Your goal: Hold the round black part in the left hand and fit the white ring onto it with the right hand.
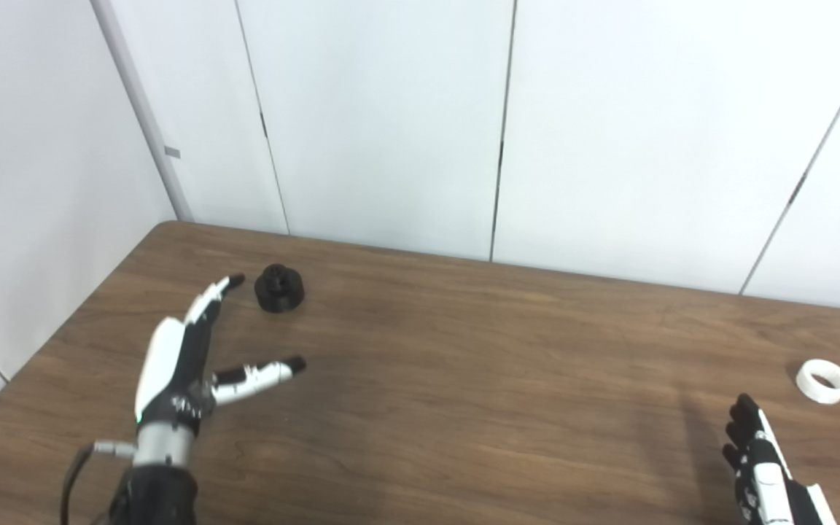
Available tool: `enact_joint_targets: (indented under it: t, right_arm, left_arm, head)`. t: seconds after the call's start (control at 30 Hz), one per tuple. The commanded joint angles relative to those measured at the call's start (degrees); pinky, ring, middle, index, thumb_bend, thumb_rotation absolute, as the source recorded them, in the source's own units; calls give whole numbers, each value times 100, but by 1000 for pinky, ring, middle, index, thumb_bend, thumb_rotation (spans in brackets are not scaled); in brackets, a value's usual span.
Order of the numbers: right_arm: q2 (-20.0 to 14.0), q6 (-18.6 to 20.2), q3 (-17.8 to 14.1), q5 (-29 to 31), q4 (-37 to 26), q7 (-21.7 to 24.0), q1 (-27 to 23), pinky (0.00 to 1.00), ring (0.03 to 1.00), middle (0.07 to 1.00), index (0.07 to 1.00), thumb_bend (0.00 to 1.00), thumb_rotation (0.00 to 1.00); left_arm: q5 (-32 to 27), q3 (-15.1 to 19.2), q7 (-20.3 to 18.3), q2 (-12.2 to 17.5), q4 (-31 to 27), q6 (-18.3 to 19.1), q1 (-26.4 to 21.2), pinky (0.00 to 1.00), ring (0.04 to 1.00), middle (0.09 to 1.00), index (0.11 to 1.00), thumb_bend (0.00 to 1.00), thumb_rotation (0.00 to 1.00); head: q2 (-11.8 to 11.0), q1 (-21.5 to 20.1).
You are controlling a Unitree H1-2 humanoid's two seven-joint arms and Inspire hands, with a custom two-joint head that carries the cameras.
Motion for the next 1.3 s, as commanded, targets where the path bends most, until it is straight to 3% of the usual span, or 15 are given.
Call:
enact_joint_targets:
  t: [0.0,0.53,0.73,1.27]
  right_arm:
    - [-92,-127,27,-27,-228,-36,132,1000,1000,1000,1000,385,1000]
    - [-67,-39,76,-60,-358,-33,188,1000,1000,1000,1000,341,1000]
    - [-68,-17,73,-54,-424,-34,229,1000,1000,1000,1000,331,1000]
    - [-44,45,85,-97,-494,-51,315,1000,1000,994,1000,318,1000]
  left_arm:
    - [115,71,53,302,48,23,-225,1000,1000,967,909,972,290]
    - [639,-508,148,1191,1884,260,-1371,1000,1000,963,861,1000,348]
    - [595,-714,89,1281,2561,394,-1851,1000,1000,974,875,1000,395]
    - [335,-1055,187,1254,3963,461,-2819,1000,1000,977,851,1000,357]
  head:
    - [24,13]
    - [95,17]
    - [119,3]
    - [112,-60]
